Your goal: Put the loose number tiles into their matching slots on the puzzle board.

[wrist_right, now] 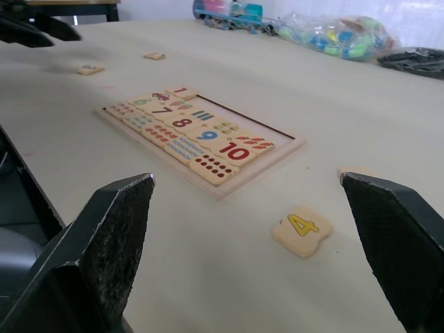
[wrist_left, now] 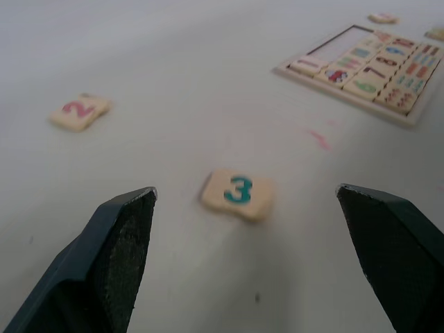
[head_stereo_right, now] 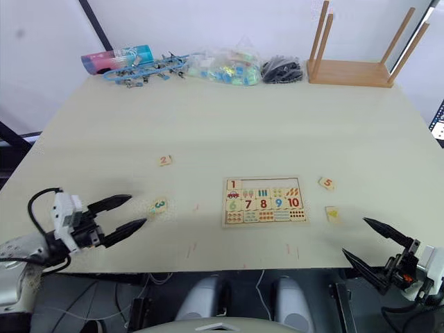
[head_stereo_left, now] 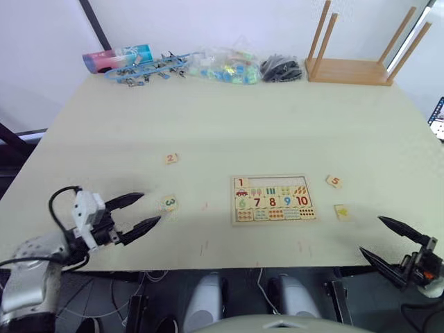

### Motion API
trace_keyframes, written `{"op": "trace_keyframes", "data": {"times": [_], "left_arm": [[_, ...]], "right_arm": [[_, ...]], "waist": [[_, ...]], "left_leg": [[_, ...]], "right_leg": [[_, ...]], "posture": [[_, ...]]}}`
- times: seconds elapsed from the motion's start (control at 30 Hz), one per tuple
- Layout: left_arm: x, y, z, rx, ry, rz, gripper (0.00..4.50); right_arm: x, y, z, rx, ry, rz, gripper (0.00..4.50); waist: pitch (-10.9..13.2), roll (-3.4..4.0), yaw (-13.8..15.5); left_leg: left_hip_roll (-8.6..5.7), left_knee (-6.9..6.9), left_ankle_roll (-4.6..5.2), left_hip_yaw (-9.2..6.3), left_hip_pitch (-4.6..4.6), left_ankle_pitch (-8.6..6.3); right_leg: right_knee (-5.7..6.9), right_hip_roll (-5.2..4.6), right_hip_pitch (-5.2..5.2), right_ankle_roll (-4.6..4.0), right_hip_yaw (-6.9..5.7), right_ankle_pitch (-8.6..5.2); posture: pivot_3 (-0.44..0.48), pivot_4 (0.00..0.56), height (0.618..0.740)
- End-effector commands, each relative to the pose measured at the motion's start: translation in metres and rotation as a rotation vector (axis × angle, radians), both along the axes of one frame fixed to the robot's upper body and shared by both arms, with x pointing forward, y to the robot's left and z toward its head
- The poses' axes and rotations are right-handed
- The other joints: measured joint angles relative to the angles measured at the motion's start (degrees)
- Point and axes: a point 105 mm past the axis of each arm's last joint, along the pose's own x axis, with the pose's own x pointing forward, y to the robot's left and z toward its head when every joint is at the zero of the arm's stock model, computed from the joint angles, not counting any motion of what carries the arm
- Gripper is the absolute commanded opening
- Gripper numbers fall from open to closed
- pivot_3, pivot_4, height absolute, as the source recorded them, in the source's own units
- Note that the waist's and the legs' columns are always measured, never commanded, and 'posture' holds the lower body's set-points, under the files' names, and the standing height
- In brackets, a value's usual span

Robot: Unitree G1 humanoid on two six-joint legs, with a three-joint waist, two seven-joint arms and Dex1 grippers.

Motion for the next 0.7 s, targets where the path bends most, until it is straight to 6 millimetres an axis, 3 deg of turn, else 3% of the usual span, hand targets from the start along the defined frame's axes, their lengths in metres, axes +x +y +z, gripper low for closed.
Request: {"op": "trace_keyframes", "data": {"times": [0.03,0.7], "left_arm": [[-0.007,0.010,0.011,0.046,-0.070,0.034,4.40],[-0.005,0.002,0.010,0.013,-0.095,0.012,4.40]], "right_arm": [[-0.001,-0.007,0.008,-0.016,-0.036,-0.028,4.50],[0.005,-0.020,0.005,-0.041,-0.025,-0.080,4.50]], "waist": [[-0.03,-0.02,0.17],[-0.09,0.01,0.14]], "left_leg": [[0.02,0.00,0.00,-0.01,0.01,0.00],[0.01,-0.05,0.00,-0.05,-0.06,-0.01]], "right_leg": [[-0.06,-0.07,-0.01,-0.01,0.00,-0.01],[-0.26,-0.22,0.00,-0.03,-0.03,-0.01]], "posture": [[0.000,0.150,0.737],[0.000,0.150,0.737]]}}
